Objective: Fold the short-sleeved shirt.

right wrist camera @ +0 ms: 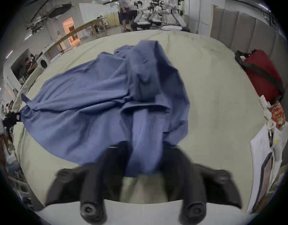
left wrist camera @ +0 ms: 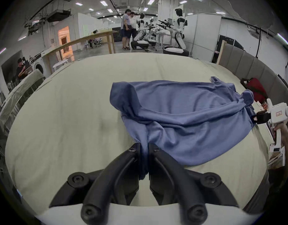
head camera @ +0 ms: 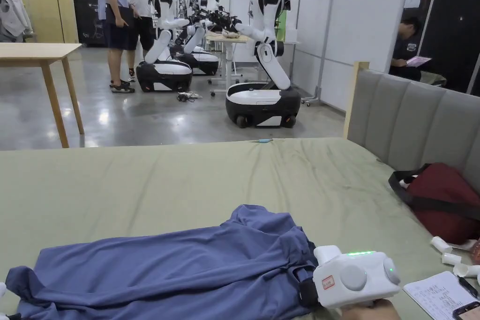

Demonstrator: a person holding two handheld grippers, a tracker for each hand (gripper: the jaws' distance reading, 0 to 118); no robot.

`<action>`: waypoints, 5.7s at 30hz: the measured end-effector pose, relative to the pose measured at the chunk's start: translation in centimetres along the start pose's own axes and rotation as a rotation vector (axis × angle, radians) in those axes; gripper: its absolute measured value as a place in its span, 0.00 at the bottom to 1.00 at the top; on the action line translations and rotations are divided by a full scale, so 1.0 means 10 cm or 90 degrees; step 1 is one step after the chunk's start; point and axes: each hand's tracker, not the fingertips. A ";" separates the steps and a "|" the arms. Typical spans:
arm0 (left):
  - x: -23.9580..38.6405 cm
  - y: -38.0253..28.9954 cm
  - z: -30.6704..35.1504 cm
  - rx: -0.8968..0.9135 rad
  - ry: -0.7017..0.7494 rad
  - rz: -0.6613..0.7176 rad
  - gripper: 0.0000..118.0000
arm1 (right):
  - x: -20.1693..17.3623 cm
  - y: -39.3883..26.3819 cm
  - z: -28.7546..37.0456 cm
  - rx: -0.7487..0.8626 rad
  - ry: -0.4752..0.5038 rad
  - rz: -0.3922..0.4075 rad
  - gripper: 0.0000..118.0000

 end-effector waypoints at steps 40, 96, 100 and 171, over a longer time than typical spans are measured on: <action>-0.31 -1.23 1.28 0.035 -0.093 0.064 1.00 | -0.05 -1.51 1.74 0.142 -0.046 -0.077 1.00; -0.34 0.27 -0.92 -0.093 -0.018 -0.010 0.85 | -0.70 -1.81 2.57 0.324 -0.026 -0.003 0.00; -0.28 0.30 -0.70 0.035 -0.026 -0.046 0.08 | -0.72 -1.81 2.55 0.320 -0.022 0.002 0.00; -0.55 -1.17 1.31 0.043 -0.136 0.044 0.04 | -0.12 -1.44 2.06 0.156 0.027 0.074 0.00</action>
